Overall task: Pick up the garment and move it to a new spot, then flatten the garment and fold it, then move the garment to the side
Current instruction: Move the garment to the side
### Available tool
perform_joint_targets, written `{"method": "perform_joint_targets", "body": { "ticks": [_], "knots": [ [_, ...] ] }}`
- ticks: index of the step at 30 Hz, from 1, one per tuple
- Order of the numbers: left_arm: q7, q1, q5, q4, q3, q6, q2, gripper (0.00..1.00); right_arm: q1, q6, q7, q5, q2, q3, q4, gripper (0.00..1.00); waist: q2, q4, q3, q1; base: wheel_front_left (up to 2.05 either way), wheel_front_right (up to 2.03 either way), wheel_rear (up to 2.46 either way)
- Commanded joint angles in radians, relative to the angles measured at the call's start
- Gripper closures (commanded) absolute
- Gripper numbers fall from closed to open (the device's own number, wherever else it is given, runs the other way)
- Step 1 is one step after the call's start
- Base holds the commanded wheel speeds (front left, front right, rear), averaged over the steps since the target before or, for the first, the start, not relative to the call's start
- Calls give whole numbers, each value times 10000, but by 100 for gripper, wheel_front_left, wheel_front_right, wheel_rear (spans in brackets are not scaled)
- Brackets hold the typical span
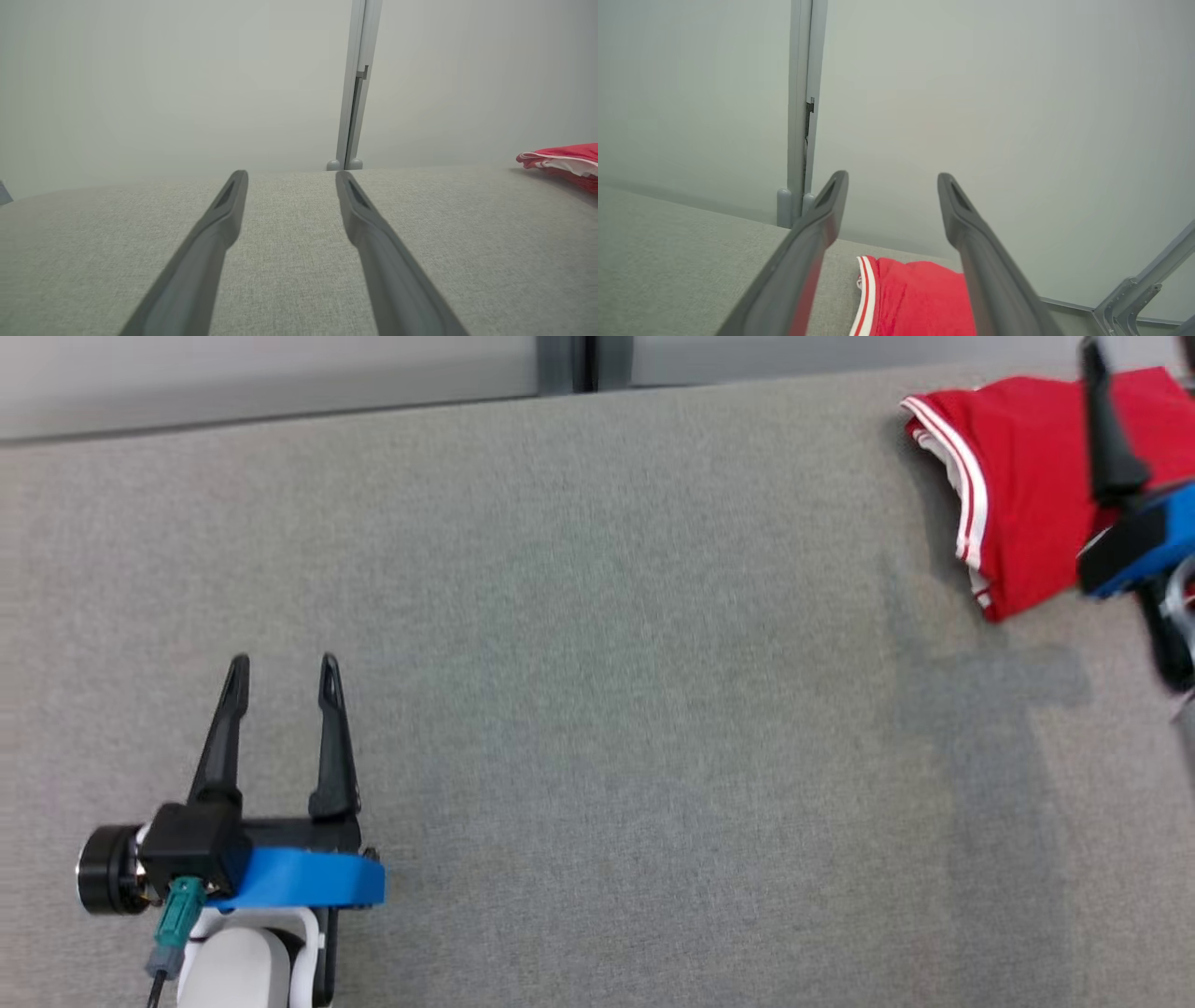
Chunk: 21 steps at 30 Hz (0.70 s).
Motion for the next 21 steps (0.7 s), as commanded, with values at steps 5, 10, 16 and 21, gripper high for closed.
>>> {"method": "perform_joint_targets", "body": {
  "ticks": [5, 10, 16, 21],
  "knots": [
    [-23, 585, -150, 145, 90, 52, -61, 0, 1548, -1, -33, -150, 738, -80, -1003, 0, 1, -23, -943, 3, 0, 0, 0],
    [-22, 1080, -236, 340, 132, 19, -124, 0, 3052, -1, -33, 55, 1199, -445, -1833, 0, 1, 289, -1638, 3, 0, 0, 0],
    [-23, 1510, -326, 572, 191, -40, -168, 0, 4887, 0, -32, 5, 1648, -952, -2653, 0, 1, 599, -2181, 3, 0, 0, 0],
    [-23, 1842, -327, 733, 203, -62, -190, 0, 6305, 0, -32, -151, 2127, -1295, -3328, 0, 1, 739, -2577, 3, 0, 0, 0]
  ]
}}
